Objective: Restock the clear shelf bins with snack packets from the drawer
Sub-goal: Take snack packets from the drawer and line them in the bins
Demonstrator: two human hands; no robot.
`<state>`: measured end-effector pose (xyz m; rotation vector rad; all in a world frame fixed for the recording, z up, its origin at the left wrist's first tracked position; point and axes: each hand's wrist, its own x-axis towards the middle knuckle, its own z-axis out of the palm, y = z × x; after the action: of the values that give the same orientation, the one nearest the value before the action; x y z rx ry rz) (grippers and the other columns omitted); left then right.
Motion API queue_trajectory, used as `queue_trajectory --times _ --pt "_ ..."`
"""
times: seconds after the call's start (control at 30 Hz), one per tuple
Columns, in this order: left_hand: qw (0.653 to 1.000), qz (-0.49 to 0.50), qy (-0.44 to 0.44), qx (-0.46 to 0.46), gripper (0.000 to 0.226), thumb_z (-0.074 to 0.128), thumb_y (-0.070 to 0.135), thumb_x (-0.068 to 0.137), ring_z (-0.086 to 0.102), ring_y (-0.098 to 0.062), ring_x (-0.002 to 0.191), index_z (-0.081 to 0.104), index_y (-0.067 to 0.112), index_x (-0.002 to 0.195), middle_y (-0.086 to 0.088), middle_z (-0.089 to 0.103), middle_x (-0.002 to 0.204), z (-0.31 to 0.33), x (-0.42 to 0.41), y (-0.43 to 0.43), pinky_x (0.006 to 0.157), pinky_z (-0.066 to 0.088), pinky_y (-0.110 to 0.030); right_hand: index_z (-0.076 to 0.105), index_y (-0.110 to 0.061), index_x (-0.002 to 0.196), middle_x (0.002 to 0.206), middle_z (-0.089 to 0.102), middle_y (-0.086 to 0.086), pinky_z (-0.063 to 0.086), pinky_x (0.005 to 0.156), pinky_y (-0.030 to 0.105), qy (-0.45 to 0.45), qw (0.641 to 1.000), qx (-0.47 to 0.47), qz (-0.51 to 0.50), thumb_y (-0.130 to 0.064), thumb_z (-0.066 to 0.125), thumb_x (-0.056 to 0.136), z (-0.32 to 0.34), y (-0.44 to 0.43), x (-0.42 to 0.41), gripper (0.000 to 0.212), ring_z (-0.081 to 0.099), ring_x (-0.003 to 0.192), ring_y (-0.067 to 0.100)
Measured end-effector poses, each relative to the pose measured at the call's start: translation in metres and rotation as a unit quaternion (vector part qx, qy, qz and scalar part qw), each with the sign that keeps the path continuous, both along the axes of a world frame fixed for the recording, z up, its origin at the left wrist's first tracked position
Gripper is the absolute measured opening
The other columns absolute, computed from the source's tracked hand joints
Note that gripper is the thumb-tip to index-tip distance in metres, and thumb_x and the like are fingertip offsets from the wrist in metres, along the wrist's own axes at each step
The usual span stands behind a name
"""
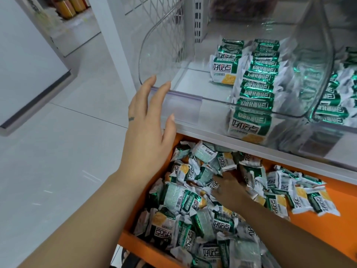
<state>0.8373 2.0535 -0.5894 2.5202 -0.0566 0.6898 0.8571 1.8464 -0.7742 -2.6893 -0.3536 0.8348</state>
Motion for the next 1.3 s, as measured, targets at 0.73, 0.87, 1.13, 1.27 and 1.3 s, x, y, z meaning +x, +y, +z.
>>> queue_trajectory --times 0.73,0.87,1.13,1.27,1.3 --pt "1.0 0.004 -0.003 -0.018 0.051 0.042 0.021 0.091 0.024 -0.024 0.139 0.035 0.018 0.142 -0.004 0.023 0.152 0.001 0.001 -0.003 0.104 0.005 0.0 0.02 -0.026 0.148 0.129 0.042 0.013 0.04 0.057 0.018 0.145 0.986 0.078 0.037 -0.017 0.068 0.085 0.014 -0.001 0.027 0.08 0.049 0.078 0.016" --pt "1.0 0.003 0.013 -0.021 0.05 0.044 0.021 0.093 0.025 -0.022 0.138 0.036 0.02 0.142 -0.001 0.023 0.152 0.005 -0.001 -0.002 0.106 0.012 -0.013 0.034 -0.021 0.143 0.146 0.021 0.008 0.041 0.084 0.025 0.031 0.996 0.03 0.074 -0.023 0.063 0.087 0.032 -0.004 0.005 0.064 0.048 0.106 0.022" --pt "0.998 0.013 0.048 0.046 0.058 0.058 0.017 0.087 0.005 -0.039 0.142 0.038 0.018 0.141 -0.017 0.013 0.153 0.022 -0.01 -0.008 0.112 0.018 -0.054 0.048 -0.042 0.119 0.122 0.036 -0.025 0.026 0.096 0.003 -0.091 0.972 0.176 0.128 -0.037 0.069 0.085 0.143 -0.025 -0.044 0.04 0.039 0.114 -0.006" --pt "0.99 -0.126 0.059 0.003 0.045 0.046 0.043 0.093 0.022 -0.016 0.136 0.041 0.031 0.137 0.013 0.017 0.147 0.051 -0.028 -0.016 0.107 0.03 -0.037 0.048 -0.048 0.11 0.121 0.039 -0.033 0.032 0.092 0.004 -0.133 0.961 0.218 0.109 -0.036 0.073 0.082 0.211 -0.027 -0.058 0.039 0.042 0.113 -0.011" --pt "0.981 -0.162 0.092 -0.054 0.045 0.042 0.05 0.092 0.031 -0.007 0.132 0.044 0.035 0.134 0.019 0.022 0.145 0.06 -0.033 -0.019 0.107 0.034 -0.032 0.05 -0.047 0.108 0.119 0.043 -0.032 0.037 0.092 0.008 -0.142 0.957 0.238 0.087 -0.035 0.074 0.08 0.227 -0.026 -0.061 0.039 0.046 0.112 -0.008"
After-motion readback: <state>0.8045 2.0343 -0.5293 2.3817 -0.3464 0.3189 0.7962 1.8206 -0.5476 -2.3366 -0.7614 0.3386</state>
